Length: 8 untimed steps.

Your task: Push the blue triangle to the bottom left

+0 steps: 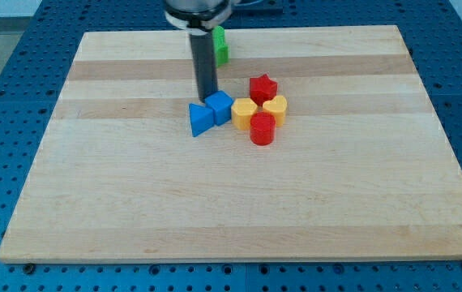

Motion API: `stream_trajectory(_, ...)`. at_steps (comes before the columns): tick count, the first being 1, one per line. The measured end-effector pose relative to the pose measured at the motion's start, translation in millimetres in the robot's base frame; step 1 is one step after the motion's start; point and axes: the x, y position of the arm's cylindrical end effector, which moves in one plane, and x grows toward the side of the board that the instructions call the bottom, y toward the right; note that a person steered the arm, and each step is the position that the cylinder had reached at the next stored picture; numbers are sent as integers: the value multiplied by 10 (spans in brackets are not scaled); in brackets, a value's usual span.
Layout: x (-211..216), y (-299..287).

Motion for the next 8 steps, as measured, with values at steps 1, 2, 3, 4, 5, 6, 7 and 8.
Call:
stream_trajectory(1,-4,-42)
stream_trajectory(2,-245,-312)
stream_trajectory(3,-306,-762)
stream_trajectory(4,-60,-1193)
stream_trajectory(5,611,-1256)
stream_trajectory(6,1073,-991)
stream_trajectory(7,1081,-295)
stream_trajectory(8,914,214)
